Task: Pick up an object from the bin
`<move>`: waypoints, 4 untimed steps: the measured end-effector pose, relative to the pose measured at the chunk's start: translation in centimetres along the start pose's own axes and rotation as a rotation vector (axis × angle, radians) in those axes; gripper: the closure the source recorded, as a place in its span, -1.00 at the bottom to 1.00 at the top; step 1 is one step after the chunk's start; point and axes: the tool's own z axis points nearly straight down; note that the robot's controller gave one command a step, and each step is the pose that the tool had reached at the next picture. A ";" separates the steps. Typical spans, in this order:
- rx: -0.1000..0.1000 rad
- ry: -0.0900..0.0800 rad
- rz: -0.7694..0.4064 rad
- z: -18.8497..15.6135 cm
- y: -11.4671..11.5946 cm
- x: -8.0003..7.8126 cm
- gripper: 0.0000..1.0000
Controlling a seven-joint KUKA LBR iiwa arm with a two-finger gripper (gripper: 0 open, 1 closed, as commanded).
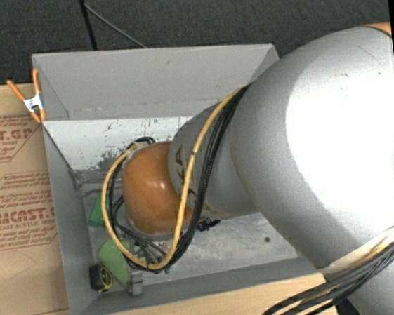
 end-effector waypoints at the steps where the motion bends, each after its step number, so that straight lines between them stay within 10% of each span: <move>1: 0.004 0.005 0.574 -3.2 -0.5 0.3 -1.00; 2: 0.003 0.005 0.647 -3.2 -1.2 0.2 -1.00; 3: 0.006 0.010 0.996 -0.2 -1.7 0.5 -1.00; 4: 0.006 0.012 0.994 -0.2 -1.6 0.5 -1.00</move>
Offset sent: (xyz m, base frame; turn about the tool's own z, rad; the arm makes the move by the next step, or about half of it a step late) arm -0.0029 -0.0058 0.0320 0.5742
